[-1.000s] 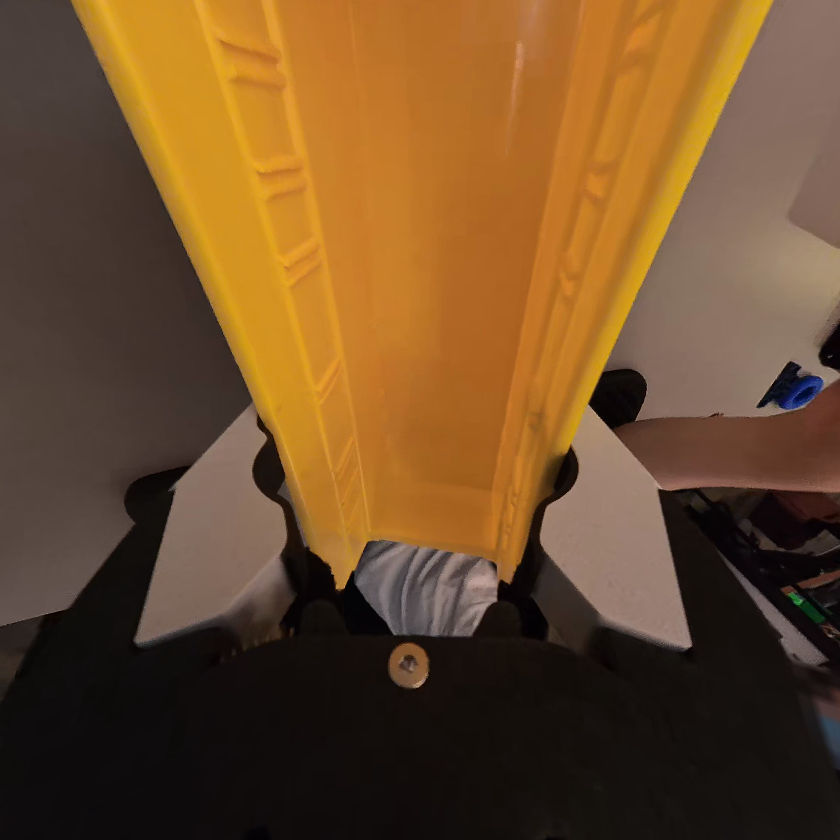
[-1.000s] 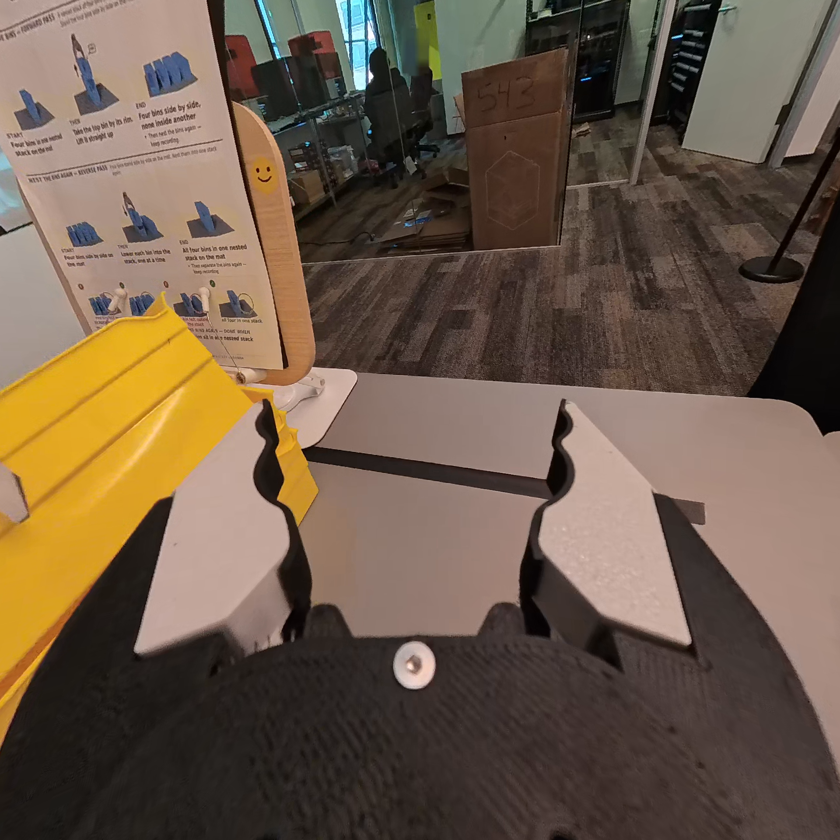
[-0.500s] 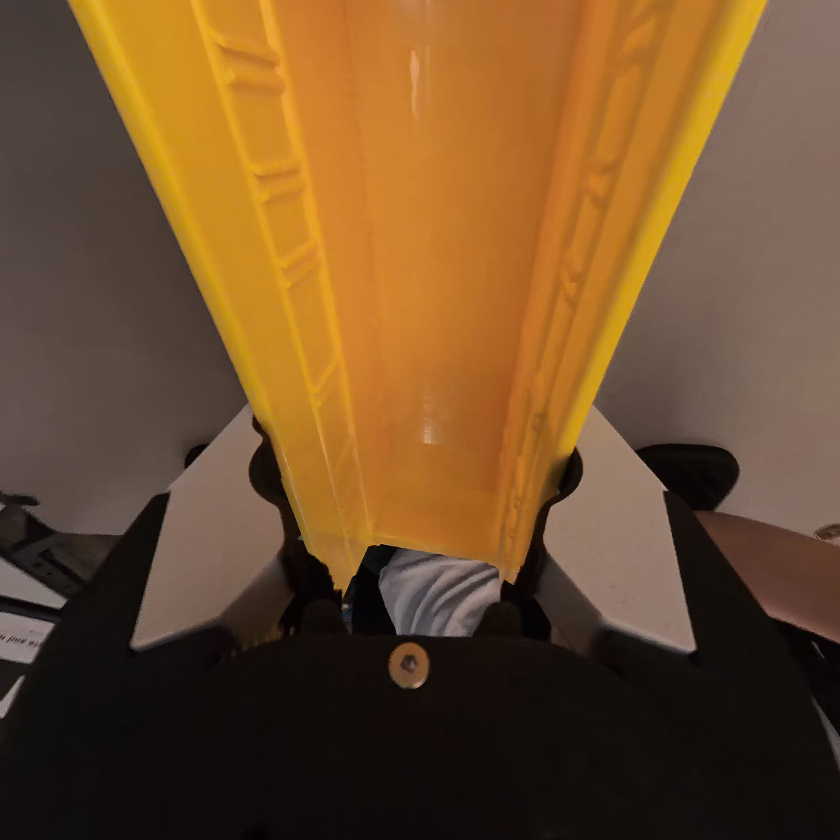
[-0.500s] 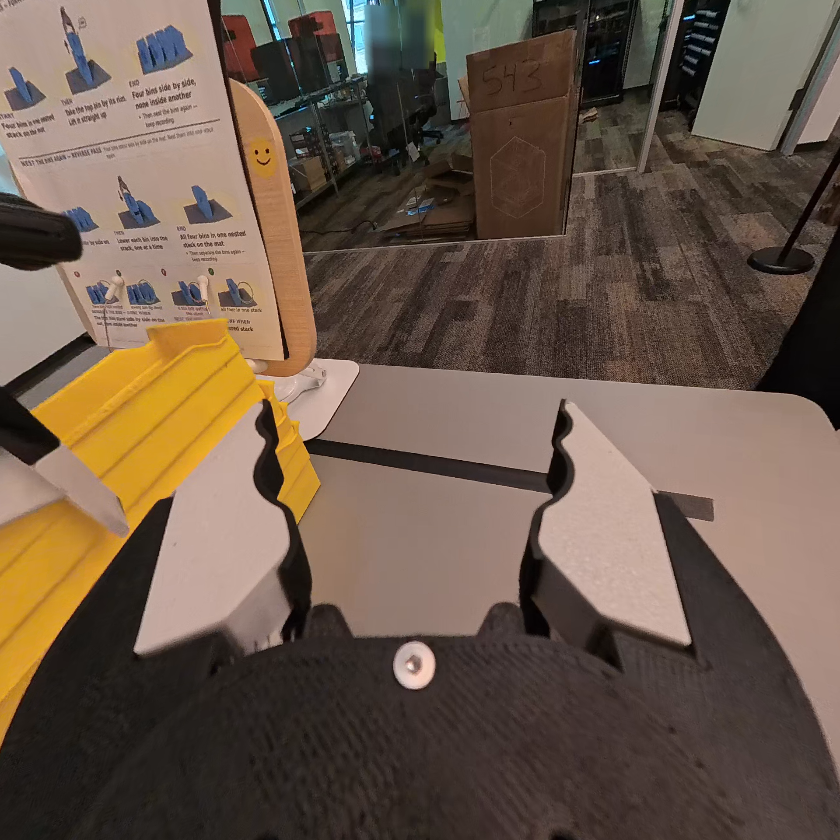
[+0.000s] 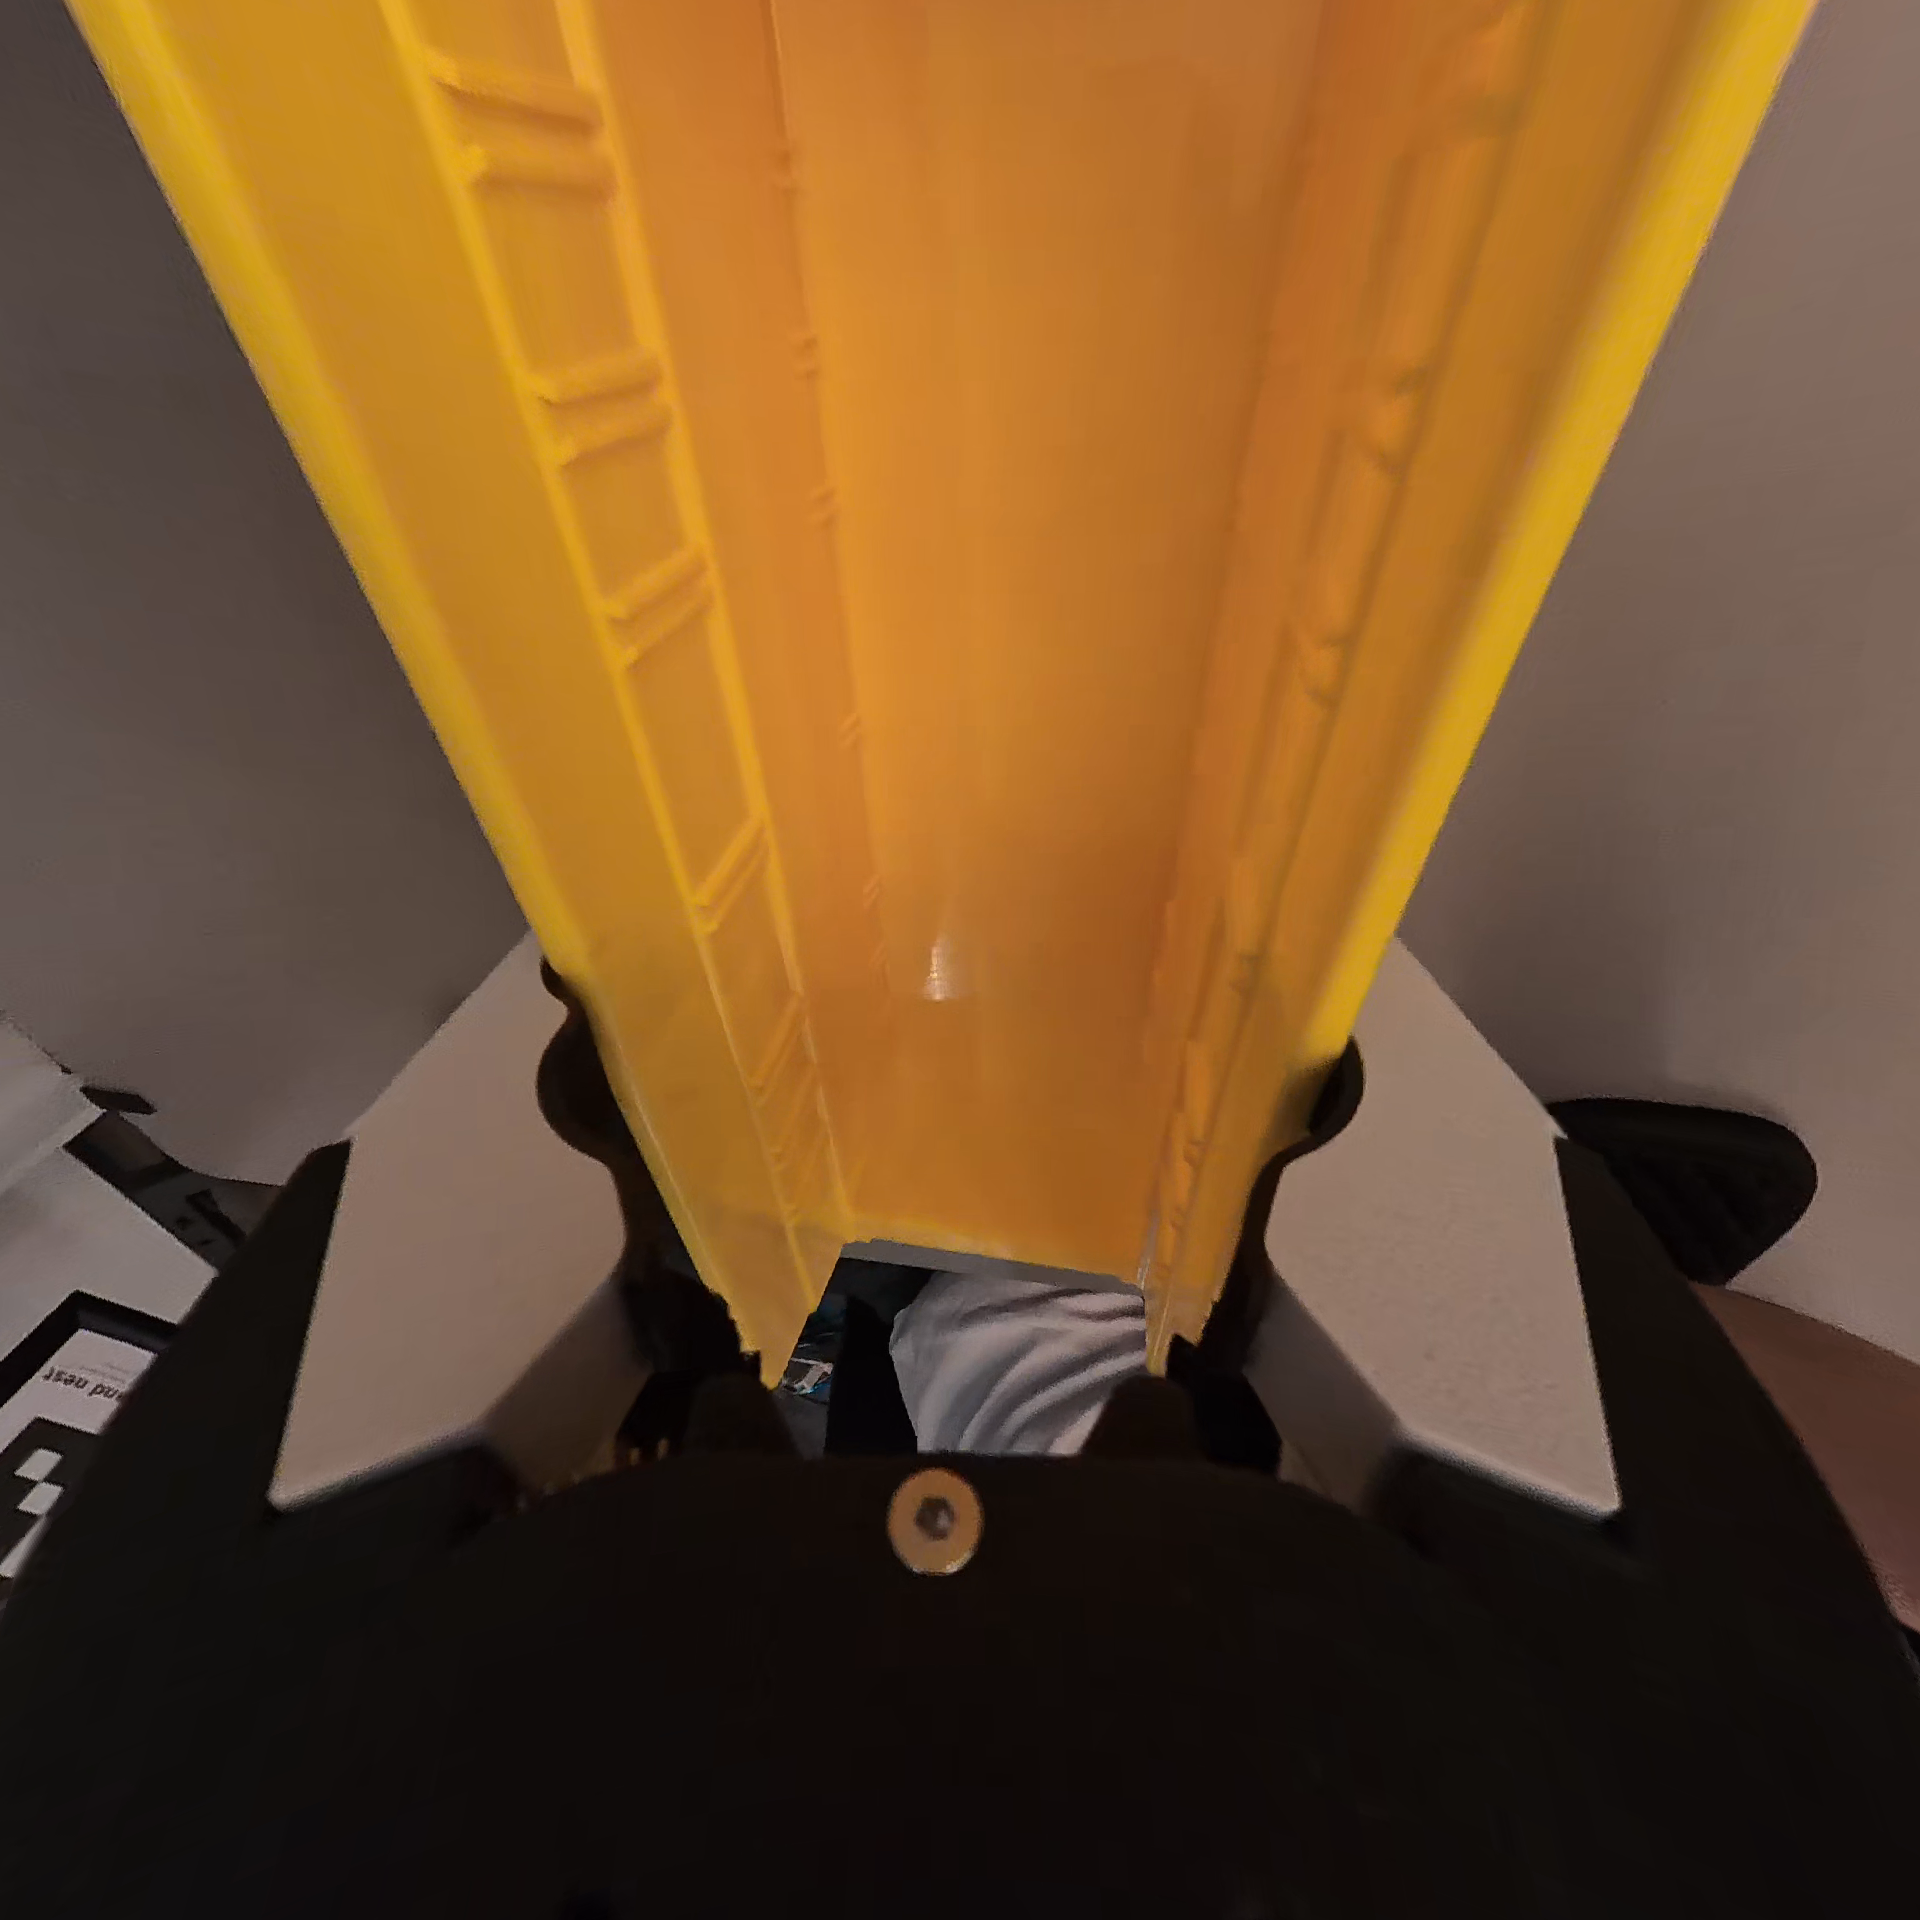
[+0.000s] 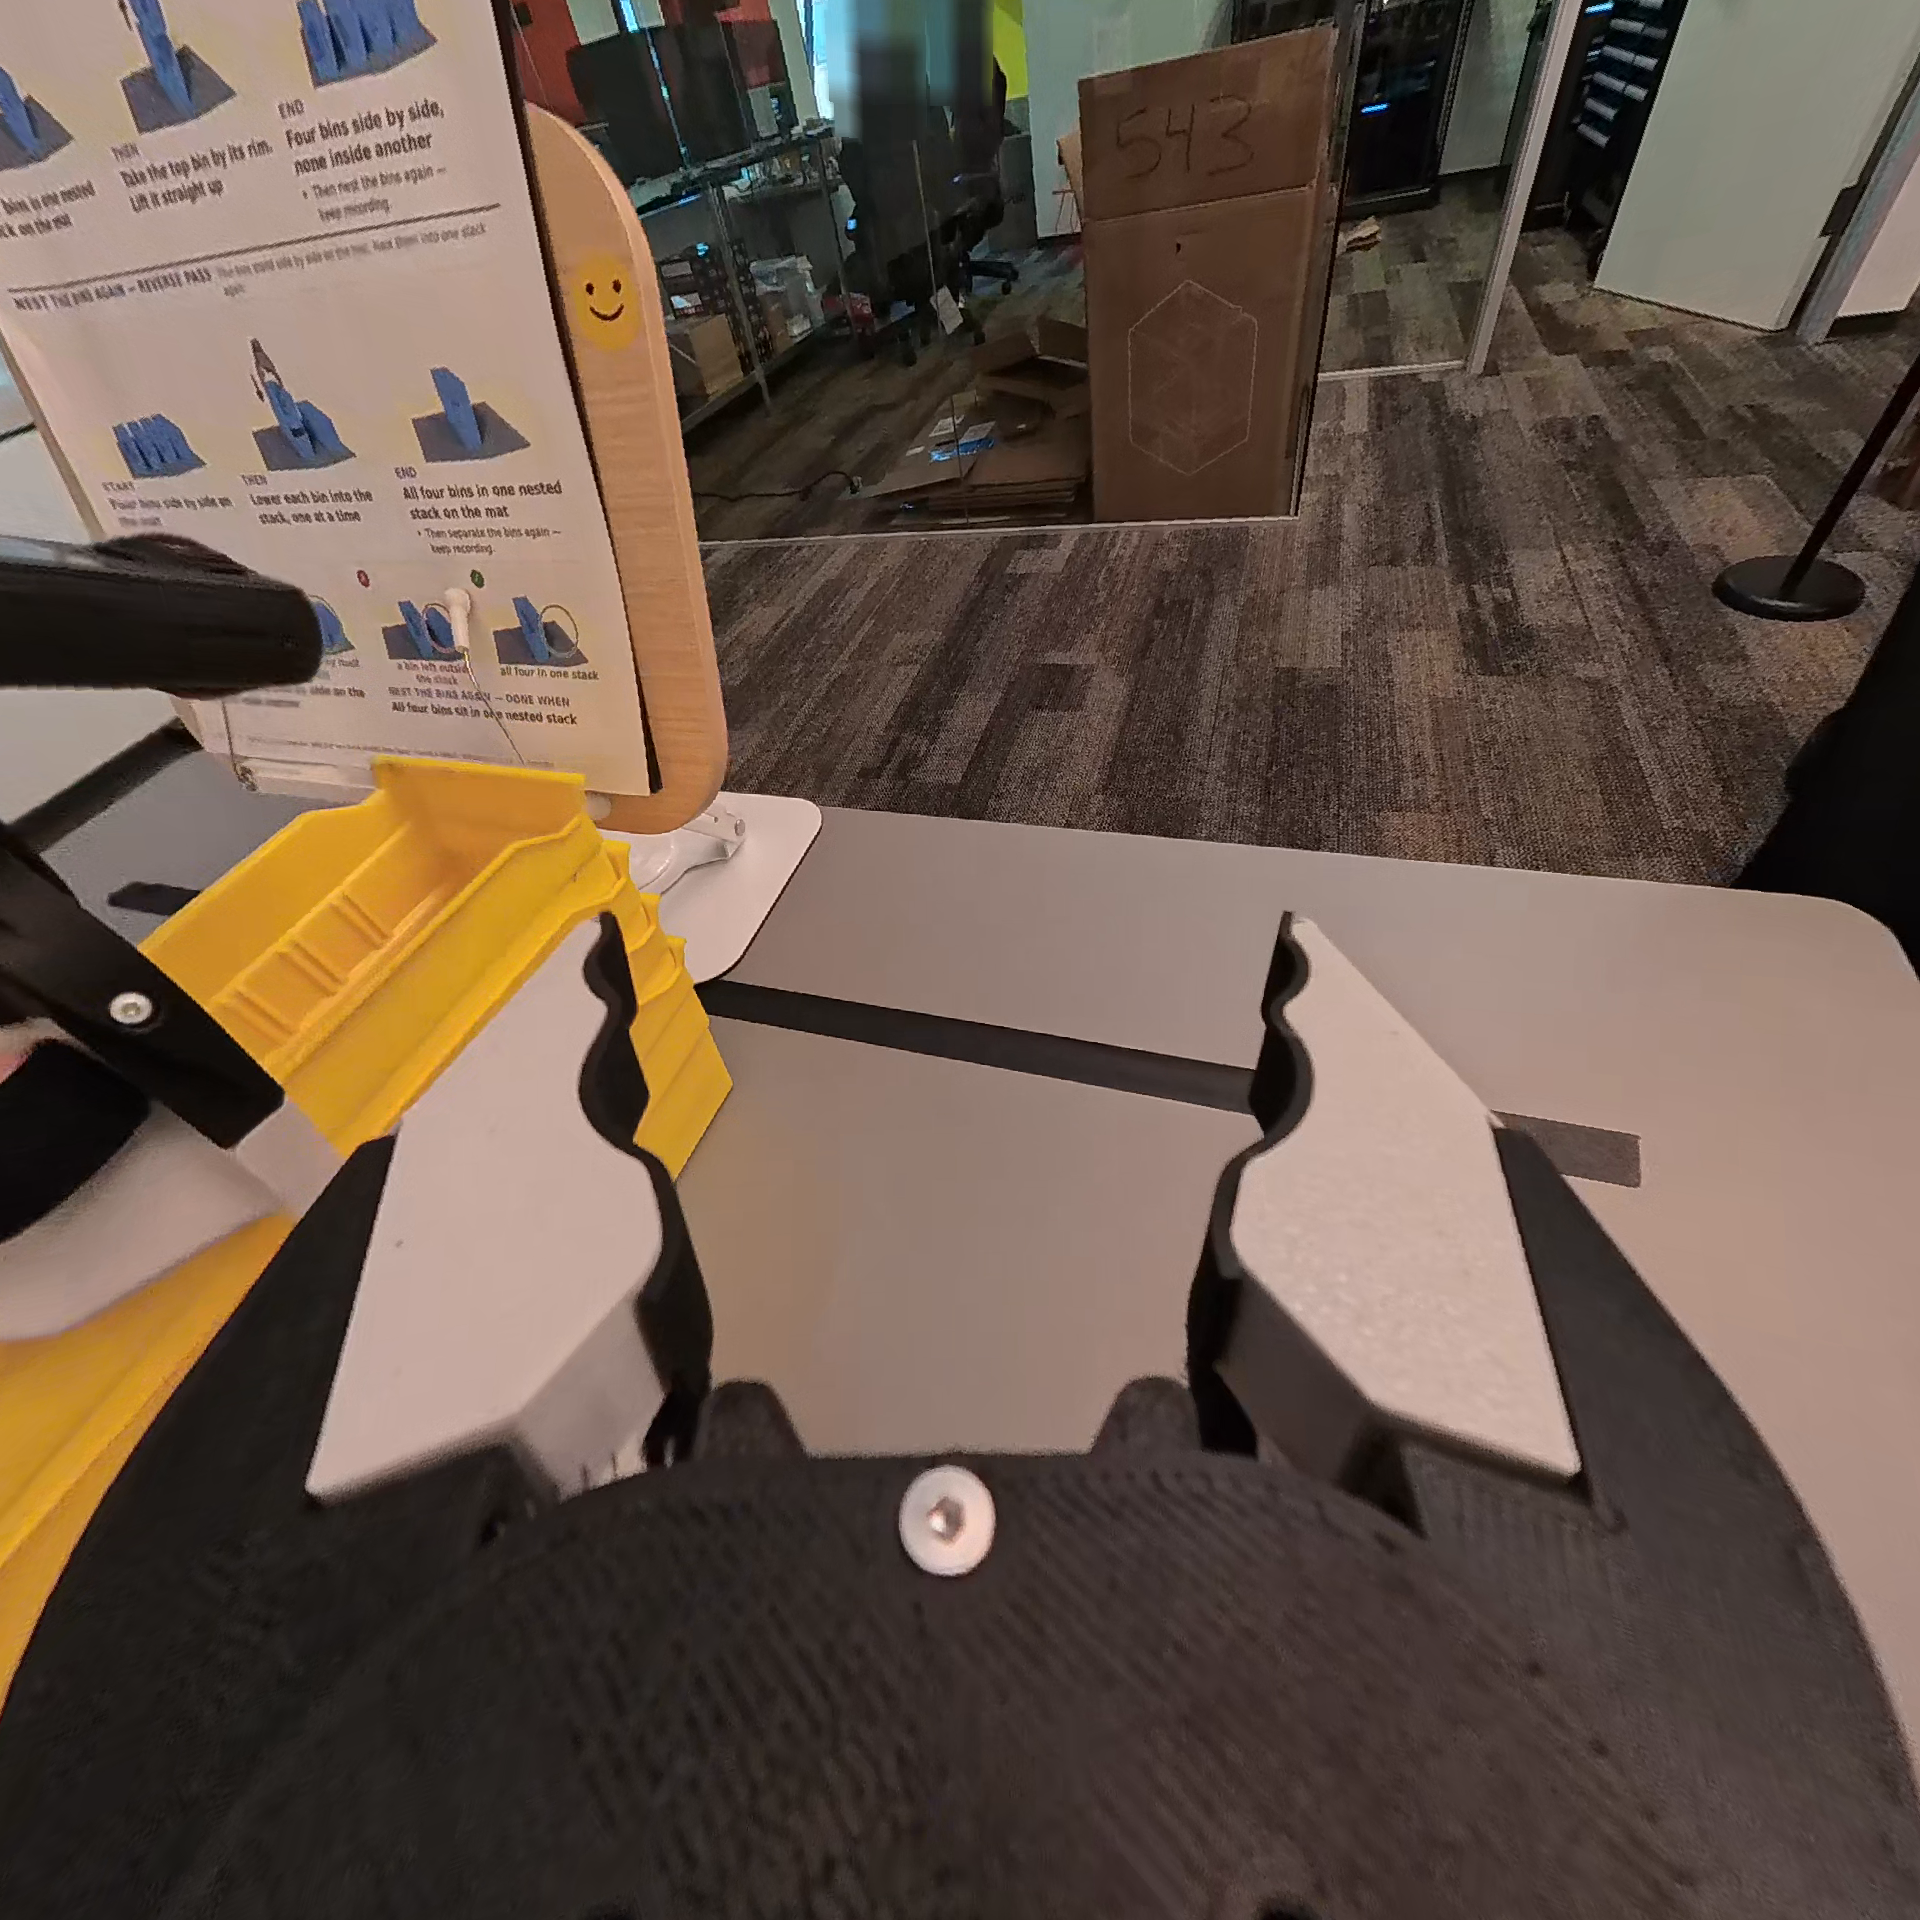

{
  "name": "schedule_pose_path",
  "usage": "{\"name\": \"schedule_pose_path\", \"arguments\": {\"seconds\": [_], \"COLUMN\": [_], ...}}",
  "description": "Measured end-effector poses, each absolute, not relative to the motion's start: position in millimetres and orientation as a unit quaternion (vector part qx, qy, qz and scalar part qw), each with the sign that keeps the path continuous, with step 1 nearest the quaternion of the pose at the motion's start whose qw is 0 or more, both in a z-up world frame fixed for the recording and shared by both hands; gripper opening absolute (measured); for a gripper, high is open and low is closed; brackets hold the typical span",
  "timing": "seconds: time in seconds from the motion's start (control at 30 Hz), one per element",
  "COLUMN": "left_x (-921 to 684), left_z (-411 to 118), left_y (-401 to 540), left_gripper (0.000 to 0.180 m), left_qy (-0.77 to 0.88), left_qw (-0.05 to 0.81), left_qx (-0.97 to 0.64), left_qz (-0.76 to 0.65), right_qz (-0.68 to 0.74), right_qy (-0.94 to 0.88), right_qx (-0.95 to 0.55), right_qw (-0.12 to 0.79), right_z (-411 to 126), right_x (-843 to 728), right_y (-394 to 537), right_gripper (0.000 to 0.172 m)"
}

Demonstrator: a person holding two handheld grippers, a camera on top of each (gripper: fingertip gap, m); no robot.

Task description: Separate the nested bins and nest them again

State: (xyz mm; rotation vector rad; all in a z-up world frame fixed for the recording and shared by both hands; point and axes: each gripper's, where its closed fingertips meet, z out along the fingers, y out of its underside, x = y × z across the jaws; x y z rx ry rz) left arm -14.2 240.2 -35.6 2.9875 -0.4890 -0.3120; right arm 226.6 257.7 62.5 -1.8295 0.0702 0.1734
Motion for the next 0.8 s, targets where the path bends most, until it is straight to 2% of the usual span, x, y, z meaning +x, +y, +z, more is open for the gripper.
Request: {"name": "schedule_pose_path", "arguments": {"seconds": [0.1, 0.2, 0.33, 0.43, 0.6, 0.7, 0.8], "left_x": [-16, -6, -7, -3, -21, -37, -82], "left_z": [-38, -26, 42, 117, 250, 336, 406], "left_y": [238, 229, 232, 245, 274, 275, 266], "left_gripper": [0.14, 0.146, 0.134, 0.124, 0.1, 0.088, 0.085], "left_qy": [-0.183, -0.198, -0.235, -0.267, -0.278, -0.266, -0.254], "left_qw": [0.055, 0.076, 0.047, -0.05, -0.274, -0.429, -0.584], "left_qx": [0.974, 0.974, 0.968, 0.96, 0.92, 0.861, 0.766], "left_qz": [-0.119, -0.077, -0.072, -0.062, -0.033, 0.063, 0.088], "right_qz": [0.069, 0.06, 0.062, 0.079, 0.062, 0.031, -0.019], "right_qy": [0.026, 0.022, 0.023, 0.026, 0.015, 0.035, 0.024], "right_qx": [-0.795, -0.799, -0.801, -0.801, -0.803, -0.756, -0.719], "right_qw": [0.602, 0.598, 0.595, 0.592, 0.593, 0.653, 0.694], "right_z": [60, 57, 54, 51, 47, 66, 82], "right_x": [224, 224, 225, 221, 215, 221, 223], "right_y": [259, 261, 263, 266, 272, 276, 274], "right_gripper": [0.12, 0.12, 0.12, 0.12, 0.119, 0.116, 0.116]}}
